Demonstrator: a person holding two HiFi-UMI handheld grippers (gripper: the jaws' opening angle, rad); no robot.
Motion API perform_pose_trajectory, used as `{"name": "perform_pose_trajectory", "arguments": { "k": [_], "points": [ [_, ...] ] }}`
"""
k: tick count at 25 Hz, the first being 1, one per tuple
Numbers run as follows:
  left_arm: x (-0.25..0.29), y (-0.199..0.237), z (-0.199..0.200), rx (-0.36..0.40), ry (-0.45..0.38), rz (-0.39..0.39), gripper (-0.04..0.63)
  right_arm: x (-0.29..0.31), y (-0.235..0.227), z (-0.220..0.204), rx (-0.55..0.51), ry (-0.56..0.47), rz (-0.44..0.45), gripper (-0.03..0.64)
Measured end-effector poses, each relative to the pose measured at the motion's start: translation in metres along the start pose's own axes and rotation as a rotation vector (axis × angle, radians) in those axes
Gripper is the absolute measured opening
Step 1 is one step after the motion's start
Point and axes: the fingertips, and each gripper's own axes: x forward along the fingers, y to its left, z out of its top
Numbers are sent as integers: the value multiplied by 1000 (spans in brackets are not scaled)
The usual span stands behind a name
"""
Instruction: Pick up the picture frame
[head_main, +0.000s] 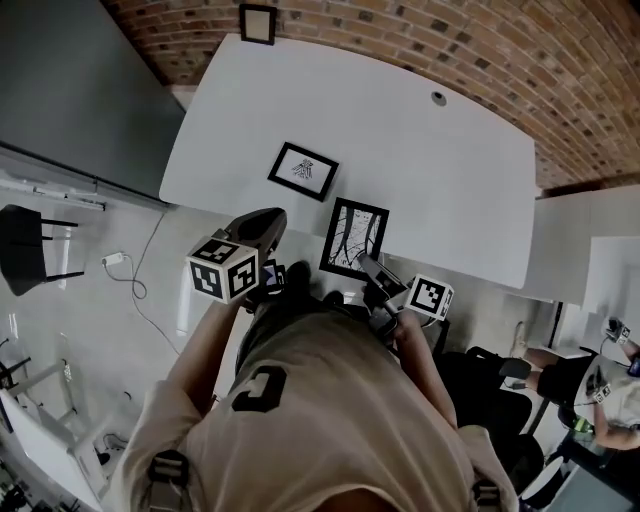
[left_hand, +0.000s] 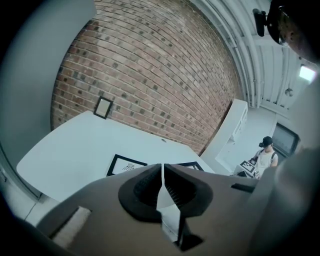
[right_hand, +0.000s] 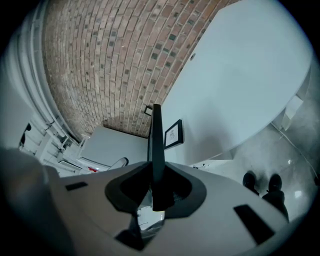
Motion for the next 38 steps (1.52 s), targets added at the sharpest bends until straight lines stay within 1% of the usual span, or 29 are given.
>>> {"name": "perform_pose_trajectory", "arguments": {
  "k": [3, 6, 11, 16, 20, 24, 29, 33, 36, 38],
  "points": [
    [2, 19, 2, 2, 19, -6, 17, 12, -1, 4, 41, -26, -12, 57],
    [1, 36, 2, -2, 27, 5, 17, 23, -2, 8, 70, -37, -8, 57],
    [6, 52, 2, -8, 38, 27, 17, 38, -3, 11, 57, -5, -22, 57],
    [17, 61, 6, -3, 40, 65, 17, 53, 1, 23, 53, 38, 11, 57],
    [29, 62, 5, -7, 43, 117, 17, 55, -7, 33, 55, 83, 28, 57],
    [49, 69, 1, -21, 57, 190, 17, 53, -13, 50, 80, 128, 39, 57],
    [66, 83, -5, -27, 75, 284, 17, 51, -15, 71, 51, 173, 77, 57],
    [84, 90, -16, -40, 134, 313, 18, 43, -27, 80, 85, 179, 57, 57],
    [98, 98, -18, -18, 161, 344, 18, 38, -35, 81, 105, 184, 44, 57],
    [107, 104, -15, 24, 172, 368, 18, 36, -36, 84, 94, 187, 47, 57]
  ]
}}
